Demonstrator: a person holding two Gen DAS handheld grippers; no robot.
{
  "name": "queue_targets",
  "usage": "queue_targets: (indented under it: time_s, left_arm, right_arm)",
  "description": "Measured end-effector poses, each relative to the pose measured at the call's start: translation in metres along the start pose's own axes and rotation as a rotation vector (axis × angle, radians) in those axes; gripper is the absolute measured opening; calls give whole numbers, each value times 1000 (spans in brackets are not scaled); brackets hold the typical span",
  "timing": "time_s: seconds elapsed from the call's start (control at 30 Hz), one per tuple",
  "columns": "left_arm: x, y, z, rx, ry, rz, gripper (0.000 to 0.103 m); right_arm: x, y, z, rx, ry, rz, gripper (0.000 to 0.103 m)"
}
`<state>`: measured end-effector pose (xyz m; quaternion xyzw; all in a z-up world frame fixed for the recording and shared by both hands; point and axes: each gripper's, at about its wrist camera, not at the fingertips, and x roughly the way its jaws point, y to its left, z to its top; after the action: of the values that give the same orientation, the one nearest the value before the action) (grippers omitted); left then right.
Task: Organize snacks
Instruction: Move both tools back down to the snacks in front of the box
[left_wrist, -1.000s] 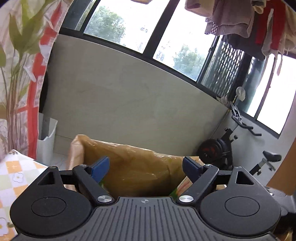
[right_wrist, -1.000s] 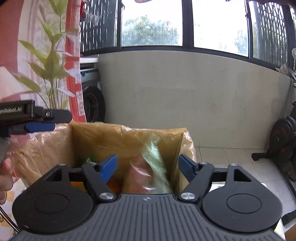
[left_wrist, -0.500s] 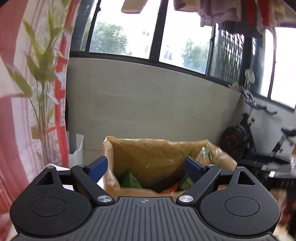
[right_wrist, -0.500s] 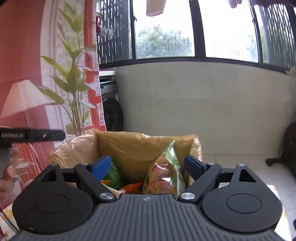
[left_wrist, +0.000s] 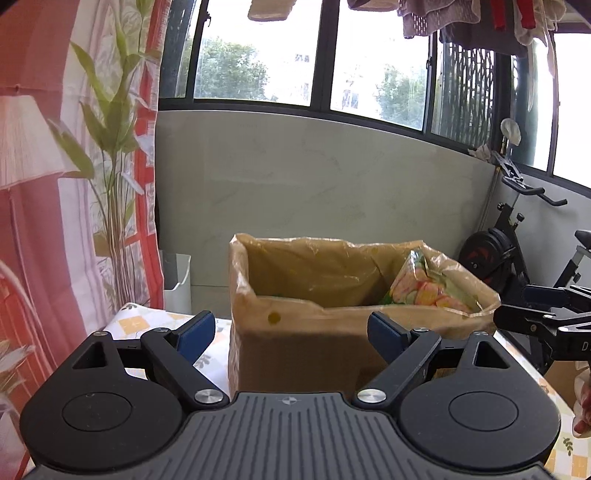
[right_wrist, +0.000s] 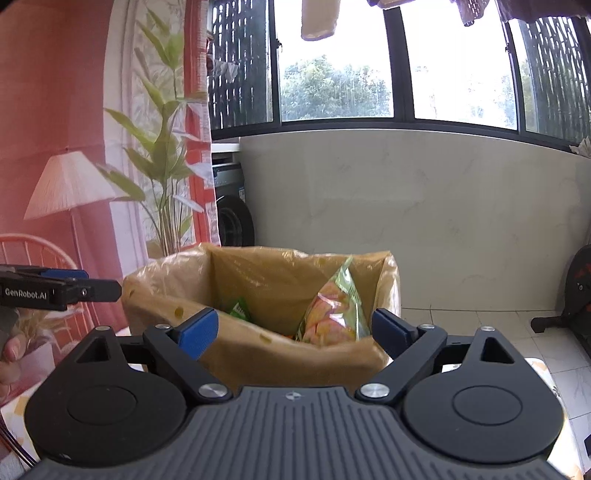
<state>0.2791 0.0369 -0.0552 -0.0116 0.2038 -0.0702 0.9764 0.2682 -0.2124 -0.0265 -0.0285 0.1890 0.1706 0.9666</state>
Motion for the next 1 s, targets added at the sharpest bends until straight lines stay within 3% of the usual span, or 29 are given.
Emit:
queue_targets:
  time_s: [0.37,1.0]
  left_arm:
    - [-10,-7,-32,6,16,64,91]
    - [-13,-19,-97,-91,96,107,91]
  right_arm:
    - [-8,-6,-32,-7,49,-9,92]
    - [-20,-15,-103,-86,144,-24,92]
